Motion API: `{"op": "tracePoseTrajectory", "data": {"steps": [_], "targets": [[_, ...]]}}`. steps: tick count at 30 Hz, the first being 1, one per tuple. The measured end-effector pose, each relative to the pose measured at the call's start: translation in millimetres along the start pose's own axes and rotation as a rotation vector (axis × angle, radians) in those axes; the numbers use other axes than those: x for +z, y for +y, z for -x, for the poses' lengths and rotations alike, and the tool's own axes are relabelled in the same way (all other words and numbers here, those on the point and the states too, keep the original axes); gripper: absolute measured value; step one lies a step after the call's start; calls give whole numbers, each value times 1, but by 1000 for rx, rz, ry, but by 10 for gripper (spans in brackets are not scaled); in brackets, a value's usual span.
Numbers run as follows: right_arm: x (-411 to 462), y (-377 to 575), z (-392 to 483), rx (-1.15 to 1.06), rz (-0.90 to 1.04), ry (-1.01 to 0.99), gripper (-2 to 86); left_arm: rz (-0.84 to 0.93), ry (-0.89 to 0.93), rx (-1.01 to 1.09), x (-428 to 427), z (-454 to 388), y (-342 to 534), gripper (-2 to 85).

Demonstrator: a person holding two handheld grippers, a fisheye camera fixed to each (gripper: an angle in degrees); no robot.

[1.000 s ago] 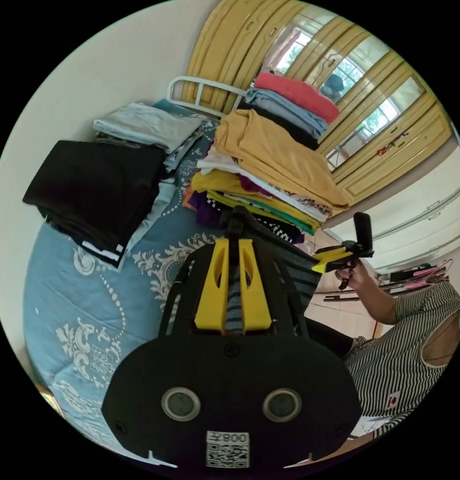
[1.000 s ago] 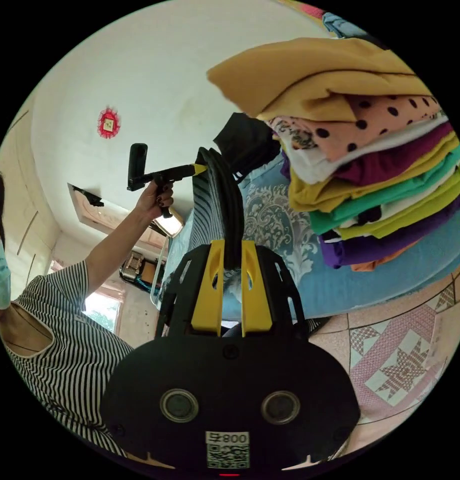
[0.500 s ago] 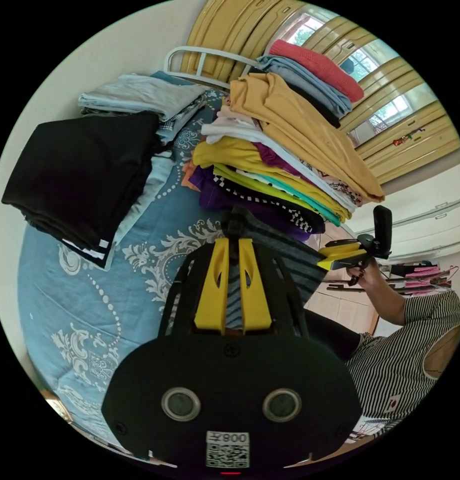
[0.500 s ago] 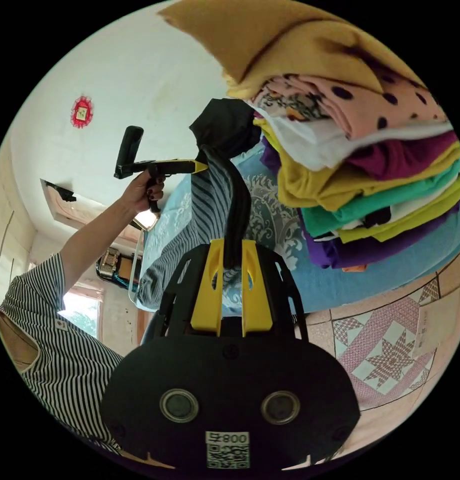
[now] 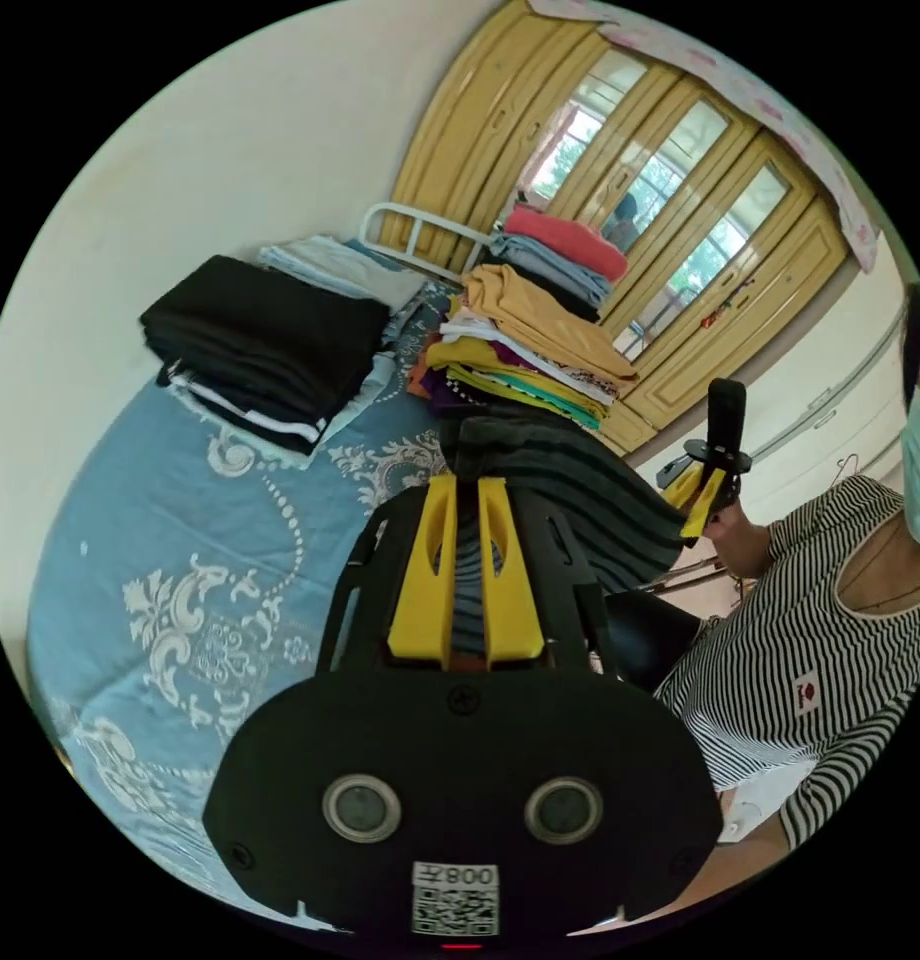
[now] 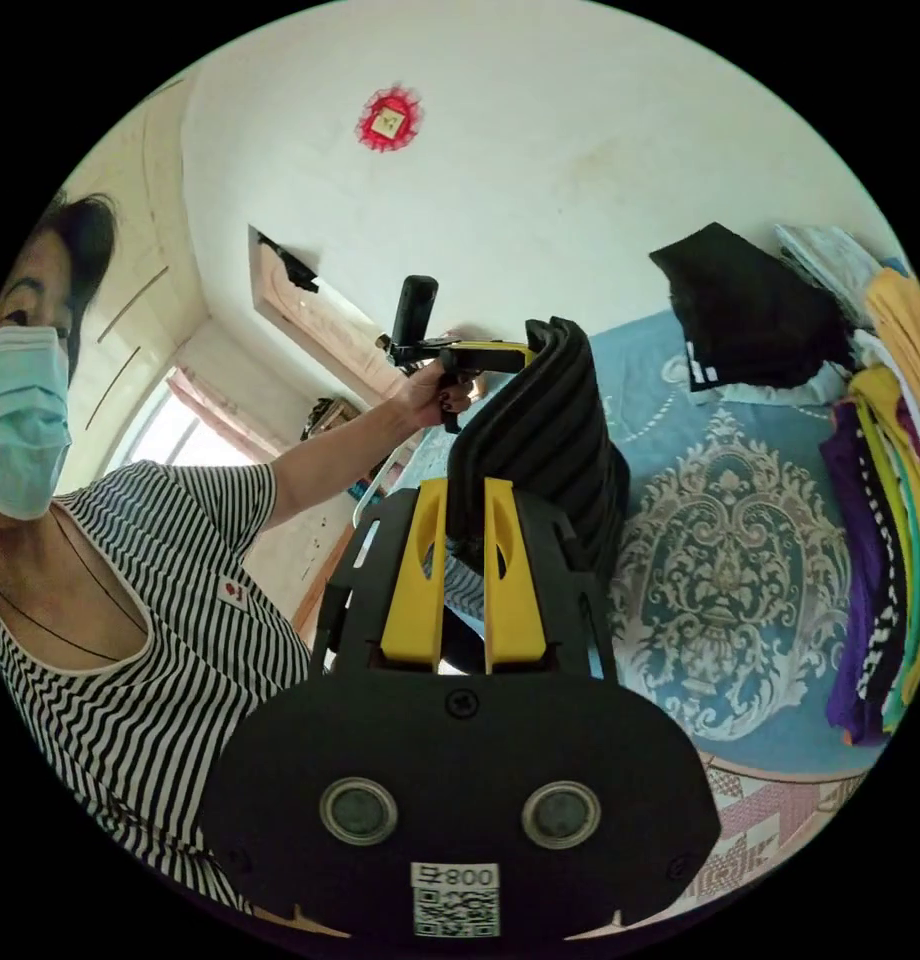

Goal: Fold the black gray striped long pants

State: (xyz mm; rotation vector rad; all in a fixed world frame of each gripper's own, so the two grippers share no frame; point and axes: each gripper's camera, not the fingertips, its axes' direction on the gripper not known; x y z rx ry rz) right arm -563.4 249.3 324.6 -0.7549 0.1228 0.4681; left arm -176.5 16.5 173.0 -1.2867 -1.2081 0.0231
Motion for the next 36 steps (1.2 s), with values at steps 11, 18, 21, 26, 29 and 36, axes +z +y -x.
{"op": "tracePoseTrajectory", "data": {"steps": [11,18,21,26,29,36], "targets": [[199,-86,81,-109,432,-177,68,-57,-34,-378,-34,95,262,11],[299,-94,79,-17,699,-106,74,-18,-113,-769,-10,132,422,6],[318,-107,84,35,723,-176,76,-153,-47,-744,-8,111,453,10],[317,-137,123,-57,786,-213,50,-127,1,-658,28,69,470,32],[295,-161,137,-85,737,-209,46,-46,-49,-723,50,61,496,45],[275,-250,136,-139,586,59,72,-73,-141,-796,63,53,537,68]]}}
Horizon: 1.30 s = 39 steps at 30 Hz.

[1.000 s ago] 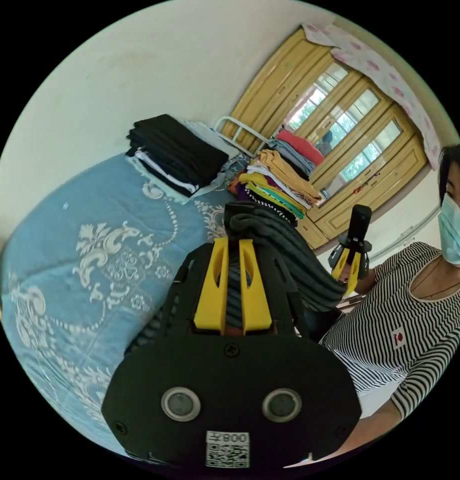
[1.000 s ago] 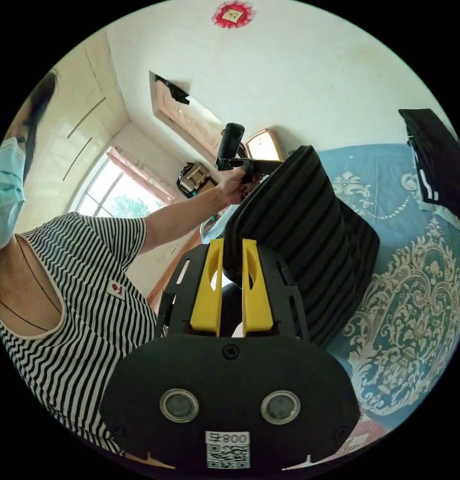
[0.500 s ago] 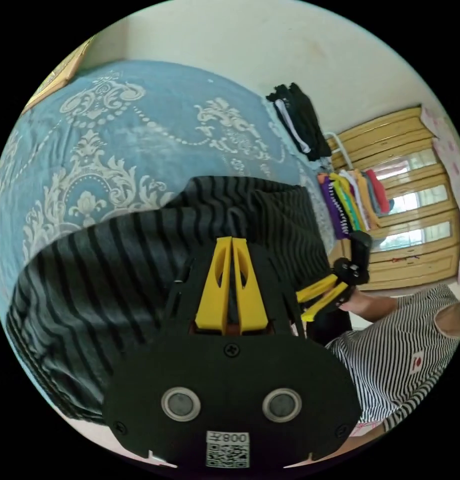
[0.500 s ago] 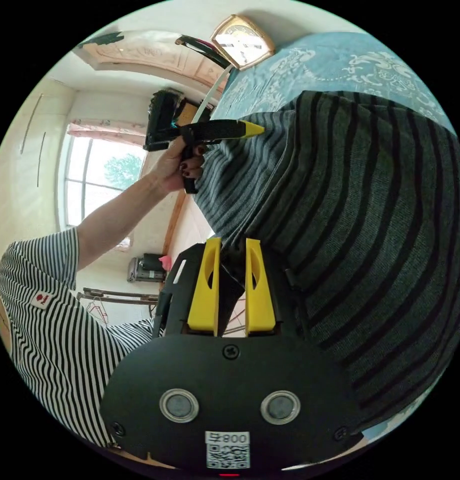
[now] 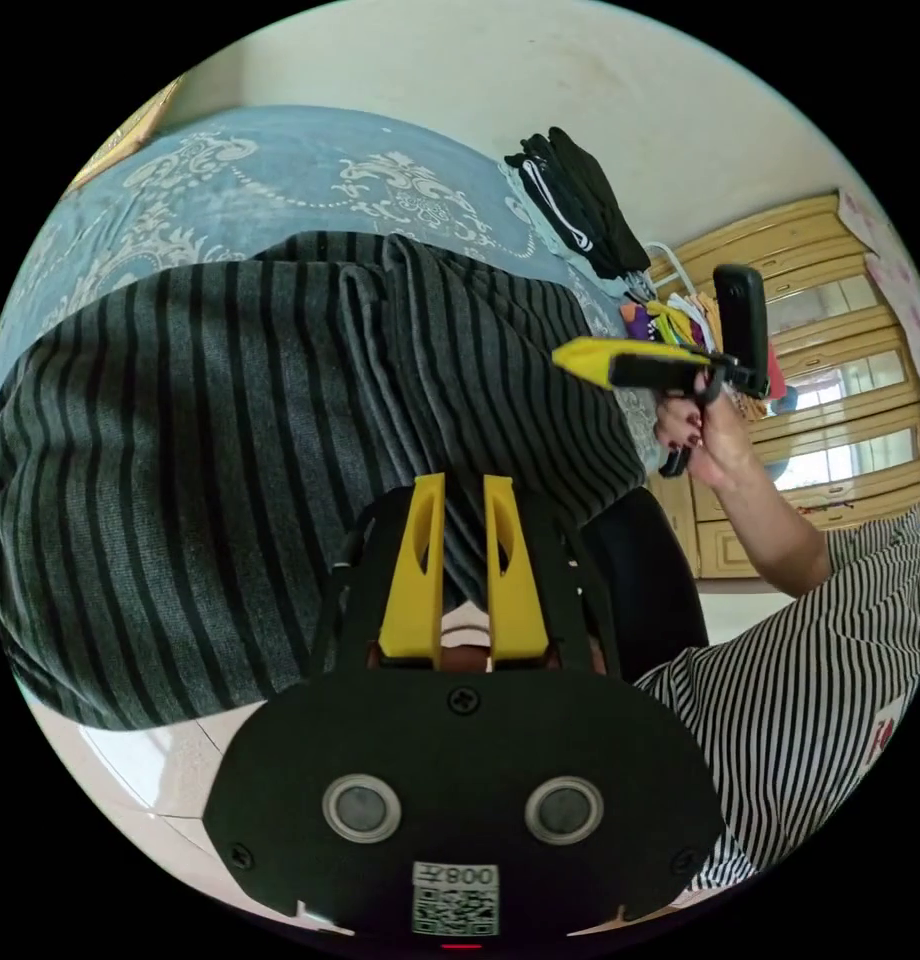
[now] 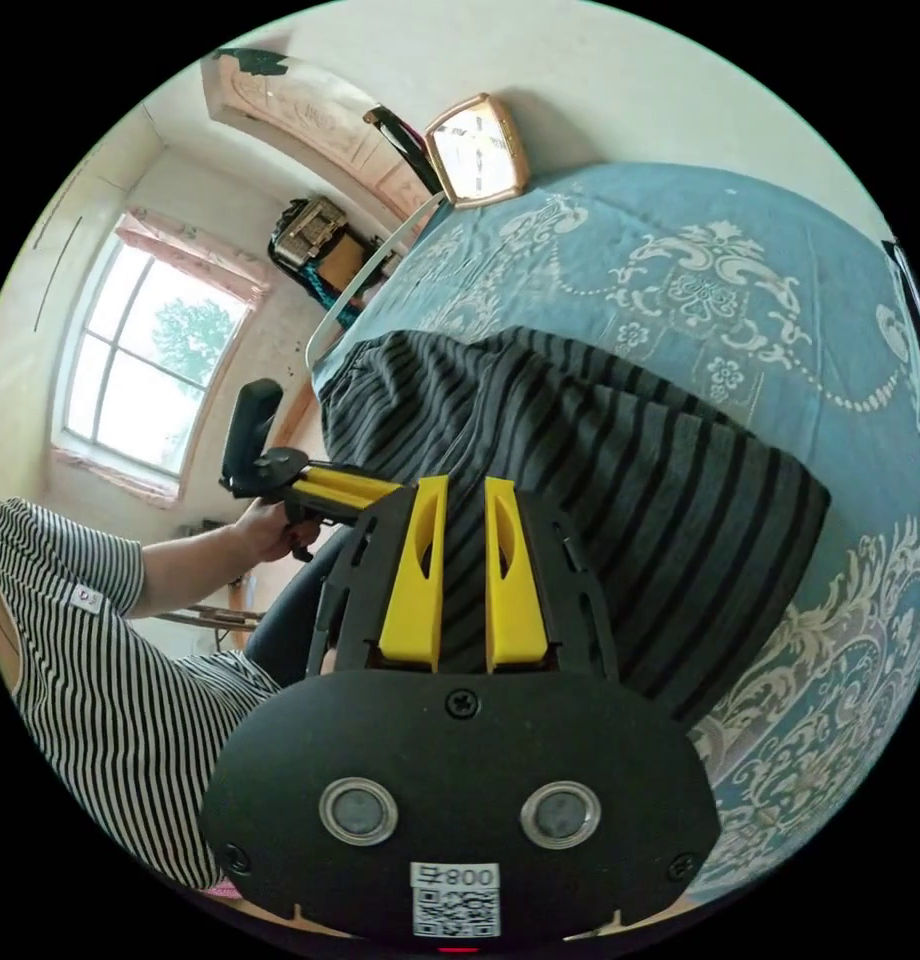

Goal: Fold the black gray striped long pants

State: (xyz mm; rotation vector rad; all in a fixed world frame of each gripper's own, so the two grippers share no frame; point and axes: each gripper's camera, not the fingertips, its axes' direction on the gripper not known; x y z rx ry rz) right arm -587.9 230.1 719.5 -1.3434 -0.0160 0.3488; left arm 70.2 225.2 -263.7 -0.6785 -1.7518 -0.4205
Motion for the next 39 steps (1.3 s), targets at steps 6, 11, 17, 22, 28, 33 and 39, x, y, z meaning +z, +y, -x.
{"op": "tracePoseTrajectory", "data": {"steps": [6,11,17,22,28,33,39], "targets": [[22,-58,22,-48,120,284,76,56,-105,72,21,6,11,41],[10,-75,47,-79,124,303,29,-1,-102,89,10,12,28,28],[1,-87,60,-81,141,249,20,-29,-102,51,15,31,59,28],[-5,-94,51,-22,137,178,25,-105,-56,-42,17,56,73,54],[-64,-95,48,-12,13,202,45,-168,-49,-106,19,89,52,98],[-118,-95,21,-32,-32,361,75,-196,-17,-128,27,110,26,109],[-111,-109,-17,-139,188,361,88,-118,-13,-127,47,114,10,88]]}}
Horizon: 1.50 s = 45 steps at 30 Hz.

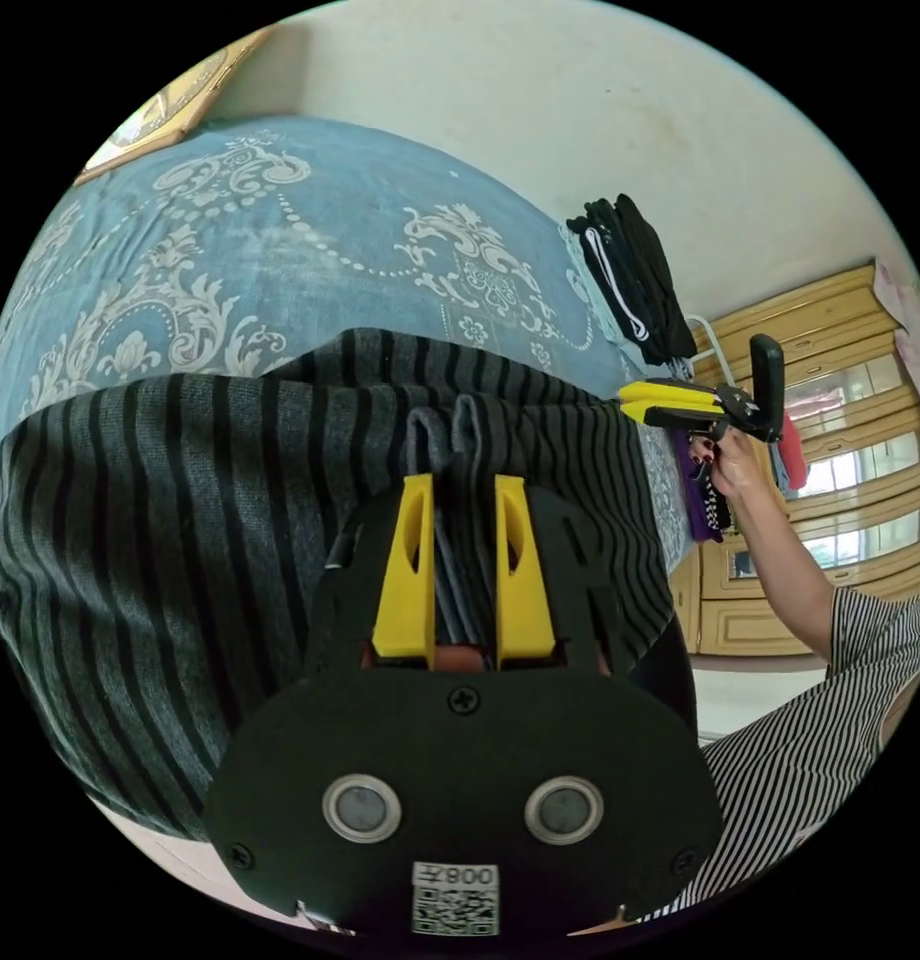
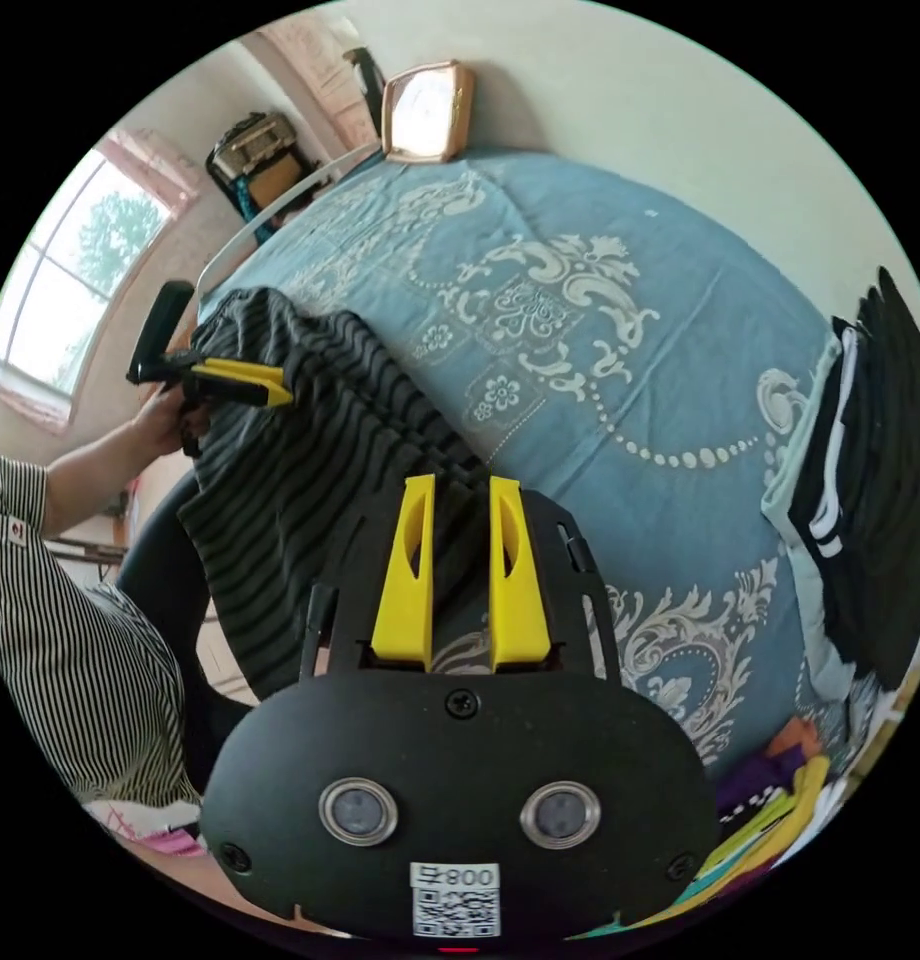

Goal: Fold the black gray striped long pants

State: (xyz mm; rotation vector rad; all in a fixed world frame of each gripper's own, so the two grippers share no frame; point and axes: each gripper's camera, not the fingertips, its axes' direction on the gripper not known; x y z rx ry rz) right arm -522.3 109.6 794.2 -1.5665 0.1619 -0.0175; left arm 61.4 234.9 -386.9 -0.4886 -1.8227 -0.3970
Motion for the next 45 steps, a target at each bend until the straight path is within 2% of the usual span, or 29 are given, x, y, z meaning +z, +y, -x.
{"op": "tracePoseTrajectory", "data": {"steps": [5,12,16,18,23,27,29,32,34,36,37,40,42,45], "targets": [[11,-6,-10,-62,60,-70,65,-9,16,12,0,-5,4,63],[9,2,-16,-58,89,-53,25,-61,-4,129,-6,-36,-2,48],[29,1,-24,13,110,-89,21,-18,-36,88,10,-35,-4,61],[32,2,-25,32,110,-101,21,-29,13,56,7,-35,-1,68],[11,30,-15,111,-17,-10,9,-82,-9,64,-21,-59,22,66],[-2,68,20,75,-143,-160,4,-28,24,130,-29,-99,63,48],[13,96,65,20,-124,-233,3,14,-12,152,-25,-117,82,34],[58,129,110,36,-7,-195,2,82,-98,120,-11,-131,101,13],[92,145,119,100,72,-156,2,61,-78,115,-9,-139,105,7],[94,157,114,217,-11,-214,2,88,-105,106,-14,-153,101,4],[90,160,114,249,-28,-244,1,70,-182,132,-23,-169,102,3],[72,175,131,245,-122,-155,1,37,-258,242,-37,-210,111,2],[75,185,142,251,-123,-117,1,45,-257,263,-35,-226,118,1],[115,193,158,261,1,-38,1,156,-329,278,-9,-243,124,1]]}}
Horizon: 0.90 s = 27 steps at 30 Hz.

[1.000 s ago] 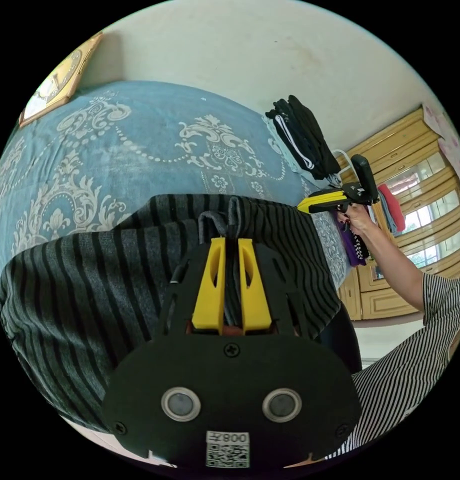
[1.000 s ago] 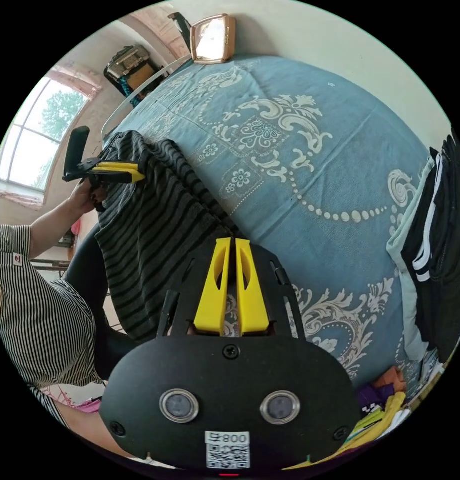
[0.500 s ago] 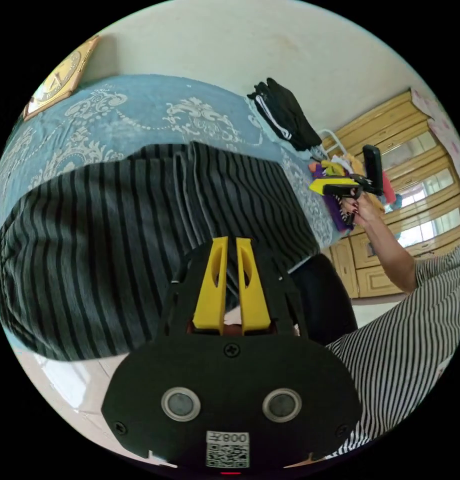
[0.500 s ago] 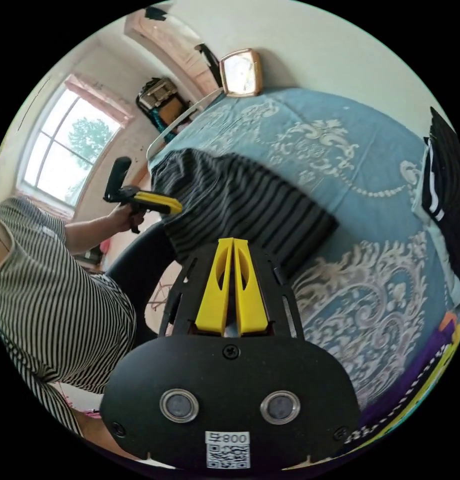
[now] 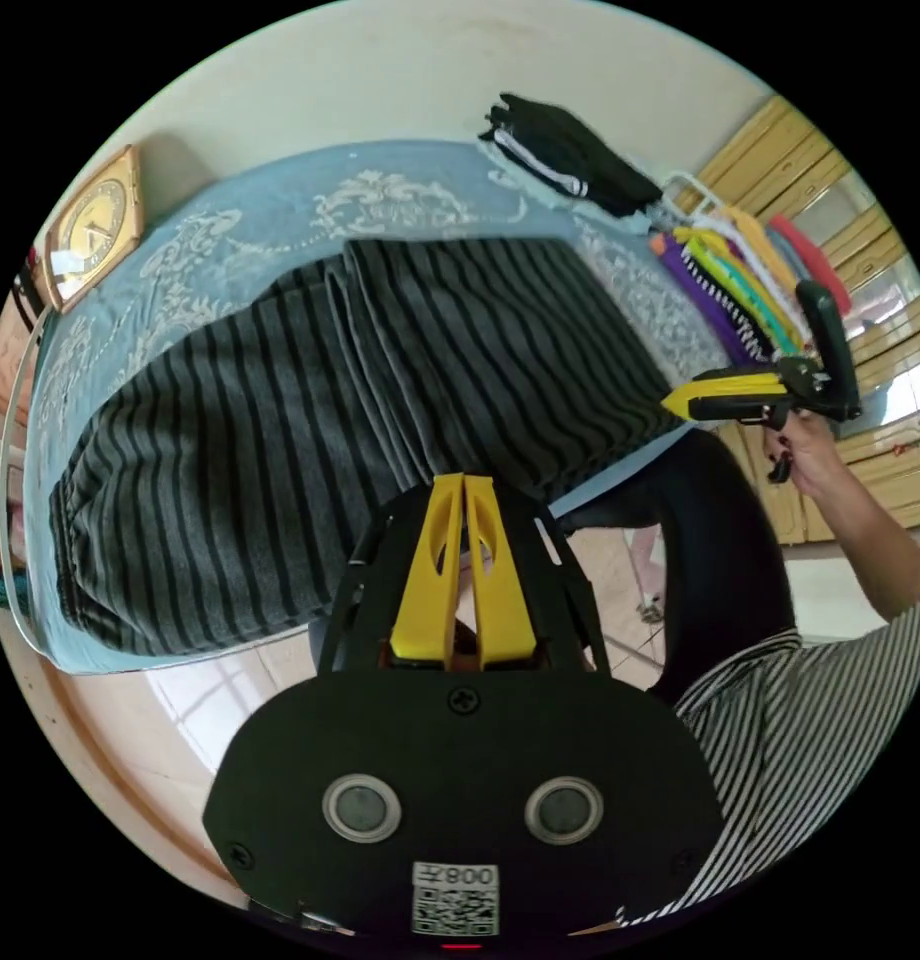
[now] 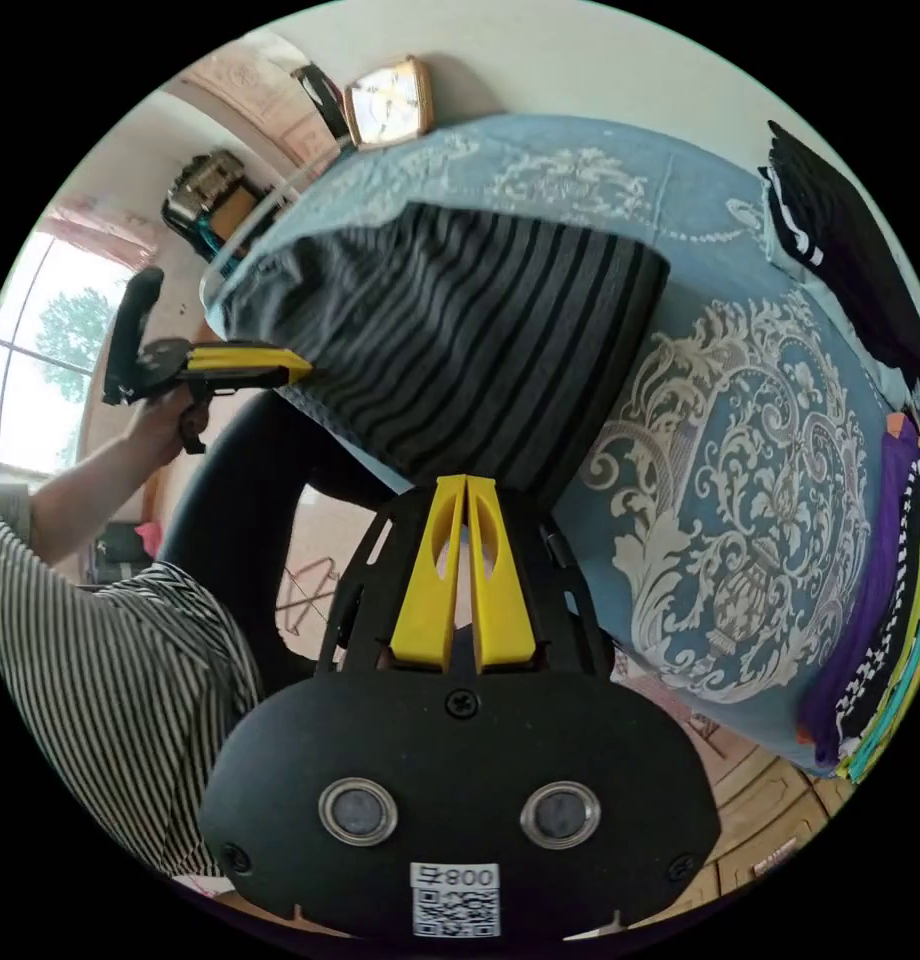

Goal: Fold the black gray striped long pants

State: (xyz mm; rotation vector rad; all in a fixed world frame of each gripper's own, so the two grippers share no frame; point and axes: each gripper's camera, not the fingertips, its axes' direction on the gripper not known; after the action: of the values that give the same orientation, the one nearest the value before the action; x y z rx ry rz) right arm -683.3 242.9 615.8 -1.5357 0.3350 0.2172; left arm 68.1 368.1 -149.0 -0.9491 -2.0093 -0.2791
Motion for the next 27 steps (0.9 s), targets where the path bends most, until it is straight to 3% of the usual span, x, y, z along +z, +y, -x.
{"op": "tracePoseTrajectory", "data": {"steps": [1,5,9,13,17,23,27], "targets": [[14,4,7,5,-11,58,1,-52,-6,-16,-3,-7,0,1],[43,10,30,30,-44,264,2,5,-29,-35,-9,-29,-12,1],[64,17,36,32,-45,355,2,22,-22,-32,-19,-48,-18,2],[66,34,0,171,-67,139,5,-11,98,-151,-40,-49,-15,4],[52,80,-53,315,-254,-122,17,-122,165,-122,-65,-72,-3,7],[105,112,-121,459,-214,-368,75,-106,225,111,-76,-152,-22,29],[138,121,-143,507,-206,-459,82,-79,159,323,-79,-220,-49,59]]}}
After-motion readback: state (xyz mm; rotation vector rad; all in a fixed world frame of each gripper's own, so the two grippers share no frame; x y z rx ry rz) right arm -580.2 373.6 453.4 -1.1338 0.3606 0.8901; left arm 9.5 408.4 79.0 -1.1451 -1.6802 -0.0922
